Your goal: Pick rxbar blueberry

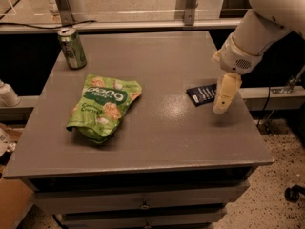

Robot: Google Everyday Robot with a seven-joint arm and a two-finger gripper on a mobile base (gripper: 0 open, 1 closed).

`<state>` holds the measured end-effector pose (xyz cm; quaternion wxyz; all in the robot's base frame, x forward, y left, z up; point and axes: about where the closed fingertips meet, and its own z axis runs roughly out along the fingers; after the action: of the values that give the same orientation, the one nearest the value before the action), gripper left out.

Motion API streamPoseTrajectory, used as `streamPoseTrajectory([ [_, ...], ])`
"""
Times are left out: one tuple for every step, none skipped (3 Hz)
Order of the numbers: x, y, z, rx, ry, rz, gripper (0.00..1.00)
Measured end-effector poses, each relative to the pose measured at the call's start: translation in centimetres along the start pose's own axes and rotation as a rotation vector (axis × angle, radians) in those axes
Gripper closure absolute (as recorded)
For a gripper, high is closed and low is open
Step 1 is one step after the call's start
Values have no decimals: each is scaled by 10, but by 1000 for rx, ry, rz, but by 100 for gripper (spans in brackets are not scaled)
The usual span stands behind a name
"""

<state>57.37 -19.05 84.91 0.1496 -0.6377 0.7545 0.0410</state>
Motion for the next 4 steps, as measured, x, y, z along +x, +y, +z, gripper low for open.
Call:
streamPoseTrajectory([
  [8, -3, 22, -51, 12, 24, 0],
  [9, -6, 36, -80, 12, 30, 17],
  [9, -11, 40, -86, 10, 40, 39],
  [8, -12, 35, -86, 10, 40, 64],
])
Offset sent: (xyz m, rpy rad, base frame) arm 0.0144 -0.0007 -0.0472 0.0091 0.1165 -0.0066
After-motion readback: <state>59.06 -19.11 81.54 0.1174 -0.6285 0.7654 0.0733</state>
